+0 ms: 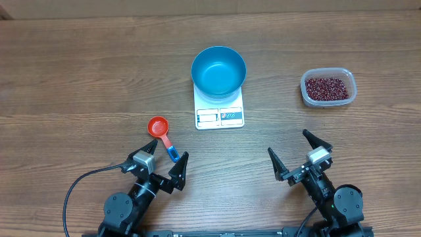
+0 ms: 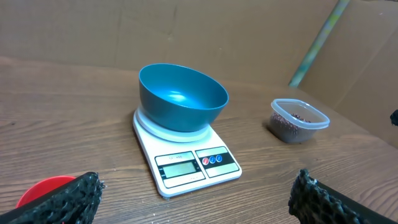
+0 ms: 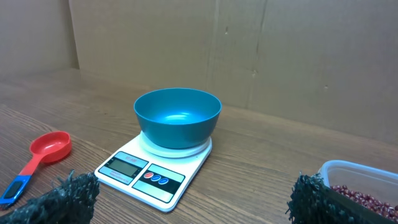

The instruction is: Scoop item into bowl and weigh 150g on scale

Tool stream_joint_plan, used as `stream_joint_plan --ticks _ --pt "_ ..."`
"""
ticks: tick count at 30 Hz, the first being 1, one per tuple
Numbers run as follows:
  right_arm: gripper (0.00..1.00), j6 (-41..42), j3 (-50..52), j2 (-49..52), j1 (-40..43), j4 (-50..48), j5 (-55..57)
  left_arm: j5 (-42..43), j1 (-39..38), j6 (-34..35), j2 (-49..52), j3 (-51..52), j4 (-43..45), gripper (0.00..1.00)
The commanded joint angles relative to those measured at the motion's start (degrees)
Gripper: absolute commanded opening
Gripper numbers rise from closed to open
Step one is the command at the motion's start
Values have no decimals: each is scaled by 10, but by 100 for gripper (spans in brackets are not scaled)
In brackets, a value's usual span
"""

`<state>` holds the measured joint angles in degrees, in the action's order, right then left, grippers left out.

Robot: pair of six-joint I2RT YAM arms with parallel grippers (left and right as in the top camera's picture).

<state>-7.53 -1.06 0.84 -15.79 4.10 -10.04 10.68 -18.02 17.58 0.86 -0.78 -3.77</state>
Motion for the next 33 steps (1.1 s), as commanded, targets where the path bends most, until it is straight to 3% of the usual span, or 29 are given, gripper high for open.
stream_joint_plan --ticks 1,26,33 --pt "100 0 6 -7 0 -2 6 -7 -4 -13 -6 5 2 100" --pt "100 0 6 -7 0 -2 6 -7 -4 -12 -6 5 2 100" --pt "100 0 6 -7 0 -2 6 -2 -4 35 -2 5 2 100"
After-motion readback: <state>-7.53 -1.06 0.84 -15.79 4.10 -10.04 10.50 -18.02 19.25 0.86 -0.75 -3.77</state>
